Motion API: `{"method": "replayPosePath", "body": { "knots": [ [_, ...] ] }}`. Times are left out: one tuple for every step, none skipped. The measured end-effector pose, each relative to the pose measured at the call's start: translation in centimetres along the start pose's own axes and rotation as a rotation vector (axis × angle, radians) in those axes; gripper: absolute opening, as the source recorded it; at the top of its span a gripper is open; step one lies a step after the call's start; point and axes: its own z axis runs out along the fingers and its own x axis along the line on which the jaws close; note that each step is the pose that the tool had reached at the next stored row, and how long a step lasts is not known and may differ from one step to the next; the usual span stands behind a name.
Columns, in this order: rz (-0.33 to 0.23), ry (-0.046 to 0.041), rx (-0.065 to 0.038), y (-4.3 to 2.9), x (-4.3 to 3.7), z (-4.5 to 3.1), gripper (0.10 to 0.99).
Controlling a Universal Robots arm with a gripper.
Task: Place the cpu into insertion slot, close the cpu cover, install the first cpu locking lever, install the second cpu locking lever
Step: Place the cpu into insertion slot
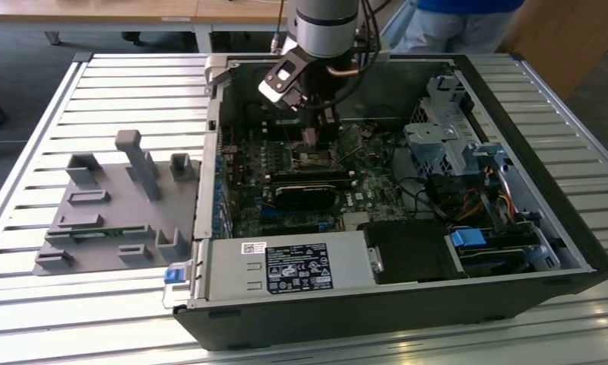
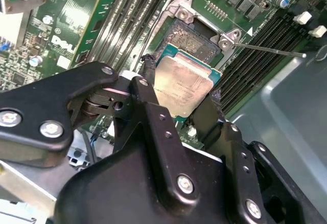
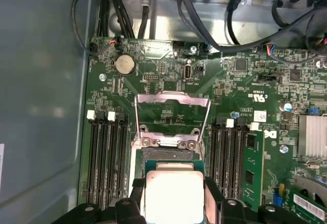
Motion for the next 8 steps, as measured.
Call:
{"method": "replayPosePath", "body": {
  "knots": [
    [0.001,0.0,0.0,-0.03,0.0,0.13,0.541],
    [0.003,-0.0001,0.0,-0.06,0.01,0.27,0.541],
    [0.007,-0.0004,0.0,-0.08,0.02,0.41,0.541],
    [0.01,-0.0005,0.0,-0.12,0.03,0.54,0.541],
    [0.012,-0.0007,0.0,-0.15,0.05,0.69,0.541],
    [0.012,-0.0008,0.0,-0.16,0.1,0.84,0.541],
    [0.012,-0.0008,0.0,-0.17,0.15,0.98,0.541],
    [0.012,-0.0009,0.0,-0.18,0.21,1.1,0.541]
  ]
}}
